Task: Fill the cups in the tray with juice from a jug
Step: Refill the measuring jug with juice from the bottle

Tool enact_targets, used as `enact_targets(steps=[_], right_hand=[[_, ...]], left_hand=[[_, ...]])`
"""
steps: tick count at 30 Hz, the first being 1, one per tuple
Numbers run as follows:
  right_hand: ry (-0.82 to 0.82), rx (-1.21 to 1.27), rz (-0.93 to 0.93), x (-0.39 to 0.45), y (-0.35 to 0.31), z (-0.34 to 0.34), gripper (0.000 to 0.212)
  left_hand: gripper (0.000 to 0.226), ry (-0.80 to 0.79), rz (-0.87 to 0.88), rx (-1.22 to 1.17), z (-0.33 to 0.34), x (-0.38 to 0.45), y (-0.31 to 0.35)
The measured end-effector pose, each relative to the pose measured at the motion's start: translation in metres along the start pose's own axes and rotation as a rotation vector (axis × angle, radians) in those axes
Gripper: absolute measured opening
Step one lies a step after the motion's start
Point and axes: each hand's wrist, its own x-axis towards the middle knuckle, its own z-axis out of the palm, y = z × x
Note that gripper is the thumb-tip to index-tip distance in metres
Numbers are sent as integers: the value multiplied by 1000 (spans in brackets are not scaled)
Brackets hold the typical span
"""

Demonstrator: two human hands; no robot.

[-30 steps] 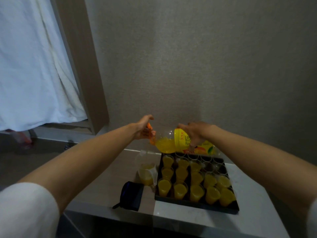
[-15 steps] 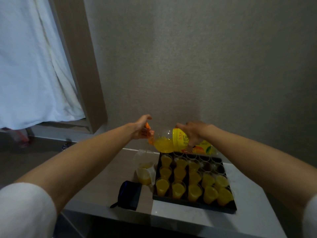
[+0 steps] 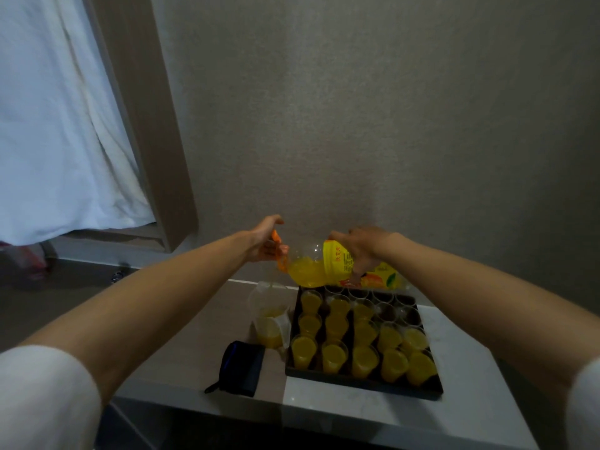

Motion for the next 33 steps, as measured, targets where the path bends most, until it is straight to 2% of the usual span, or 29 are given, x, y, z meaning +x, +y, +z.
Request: enact_targets(steps=[33], right_hand=[[-14,45,-8,-2,3,-7,121]], left_hand=[[45,10,15,16,-1,-18,8]])
